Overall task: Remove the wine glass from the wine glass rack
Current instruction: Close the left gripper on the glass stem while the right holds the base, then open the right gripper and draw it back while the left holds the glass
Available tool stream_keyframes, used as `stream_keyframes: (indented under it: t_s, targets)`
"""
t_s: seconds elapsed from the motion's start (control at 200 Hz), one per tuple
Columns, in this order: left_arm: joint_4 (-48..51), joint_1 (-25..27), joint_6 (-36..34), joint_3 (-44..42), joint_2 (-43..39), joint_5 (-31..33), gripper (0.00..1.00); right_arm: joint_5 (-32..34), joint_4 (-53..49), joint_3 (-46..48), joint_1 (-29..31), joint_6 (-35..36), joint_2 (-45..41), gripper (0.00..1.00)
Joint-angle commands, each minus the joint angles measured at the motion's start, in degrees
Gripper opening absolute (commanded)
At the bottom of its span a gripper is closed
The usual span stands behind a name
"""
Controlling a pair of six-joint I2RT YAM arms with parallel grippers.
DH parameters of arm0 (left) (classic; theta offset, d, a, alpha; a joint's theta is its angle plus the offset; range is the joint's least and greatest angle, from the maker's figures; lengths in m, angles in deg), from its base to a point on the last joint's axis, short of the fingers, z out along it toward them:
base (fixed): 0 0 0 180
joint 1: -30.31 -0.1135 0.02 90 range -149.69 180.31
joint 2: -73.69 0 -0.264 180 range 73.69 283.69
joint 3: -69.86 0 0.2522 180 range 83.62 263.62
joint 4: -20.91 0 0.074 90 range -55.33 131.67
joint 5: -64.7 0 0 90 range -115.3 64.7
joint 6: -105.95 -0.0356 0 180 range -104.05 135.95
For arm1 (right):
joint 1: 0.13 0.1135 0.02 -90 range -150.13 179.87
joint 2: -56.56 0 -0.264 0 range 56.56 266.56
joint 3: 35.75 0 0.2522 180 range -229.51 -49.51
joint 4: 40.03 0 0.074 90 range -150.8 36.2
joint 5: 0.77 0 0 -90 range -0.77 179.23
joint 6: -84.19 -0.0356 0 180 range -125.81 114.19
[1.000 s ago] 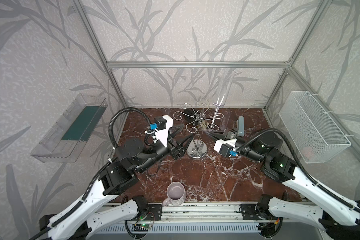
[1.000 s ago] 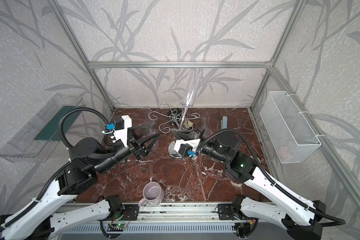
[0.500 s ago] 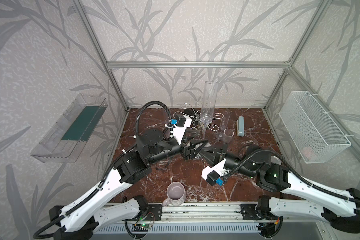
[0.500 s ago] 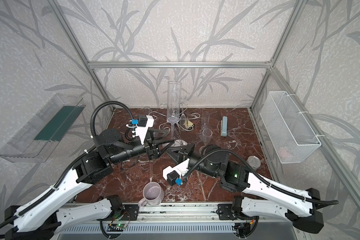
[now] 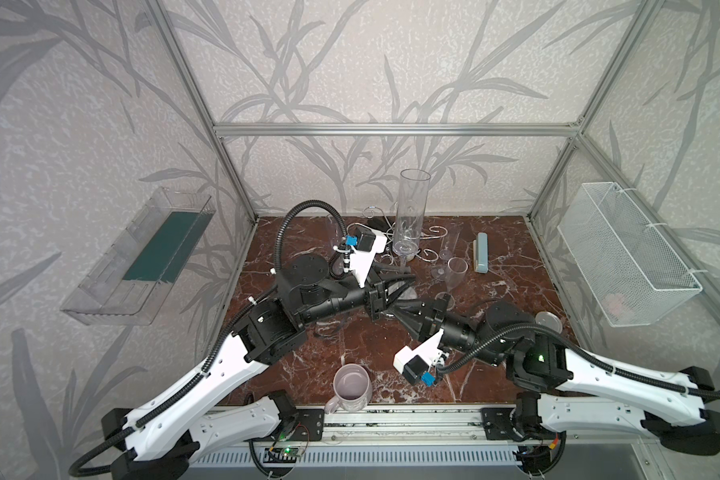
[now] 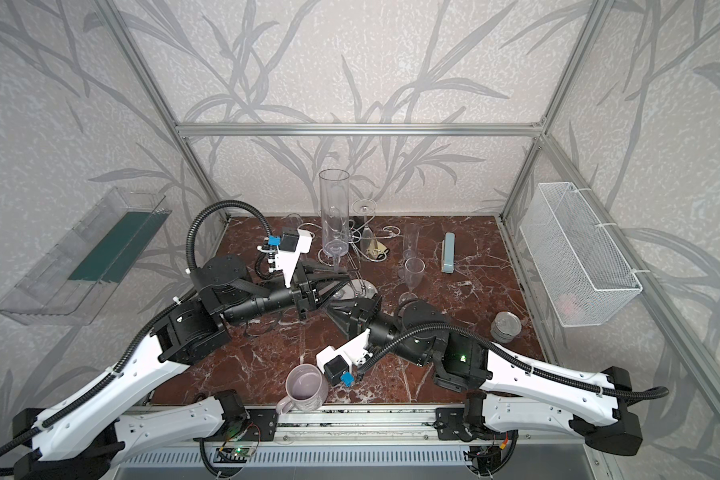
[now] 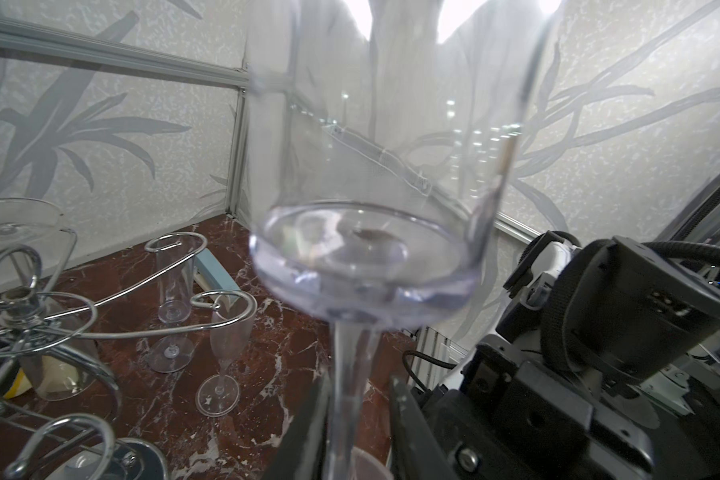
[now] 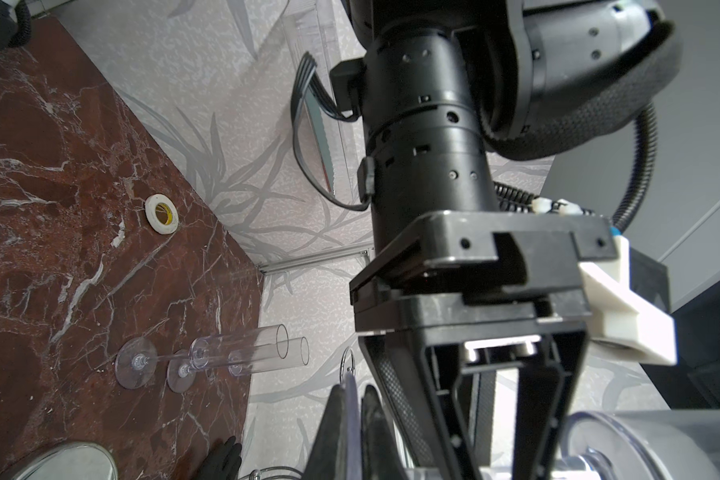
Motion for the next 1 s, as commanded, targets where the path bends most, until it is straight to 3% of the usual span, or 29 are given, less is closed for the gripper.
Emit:
stream_keyframes:
  t_s: [0.0,0.075,0.195,0.235,0.35,0.435,0.75,0.845,0.994]
  targets:
    - [-2.4,-0.1,0.5,-0.6,-0.2,-1.3,0.15,2.0,3.9,0.5,0.9,1.9,0.1,0.00]
    - [-2.6,-0.1,0.5,-0.7,-0.1,-1.4,0.00,2.4,4.1,0.6,1.1,2.2,0.3,0.00]
    - [-3.1,-0.1,0.4,-1.0,-0.1,-1.5,0.00,2.4,4.1,0.5,1.5,2.3,0.6,0.04]
    - [-3.4,-0.1,0.5,-1.2,-0.3,-1.2,0.00,2.6,4.1,0.6,1.7,2.6,0.8,0.13]
    - [-4.3,-0.1,0.0,-2.0,-1.2,0.6,0.00,3.0,4.8,1.1,2.1,3.5,1.0,0.49]
    - [-5.0,-0.1,-0.6,-3.1,-2.3,2.7,0.00,3.0,5.4,1.6,2.2,2.1,0.6,0.59]
    - [-8.3,-0.1,-5.9,-10.2,-8.4,13.9,0.00,-1.1,2.3,-0.8,2.5,-15.5,-5.5,0.64]
    - [-8.2,-0.1,-9.1,-11.5,-9.9,15.1,0.00,3.0,-0.9,-3.3,2.5,-20.3,-5.0,0.65]
    - [-6.5,0.0,-12.4,-12.5,-11.3,15.7,0.00,9.4,2.0,-5.5,2.4,-32.0,-3.9,0.68]
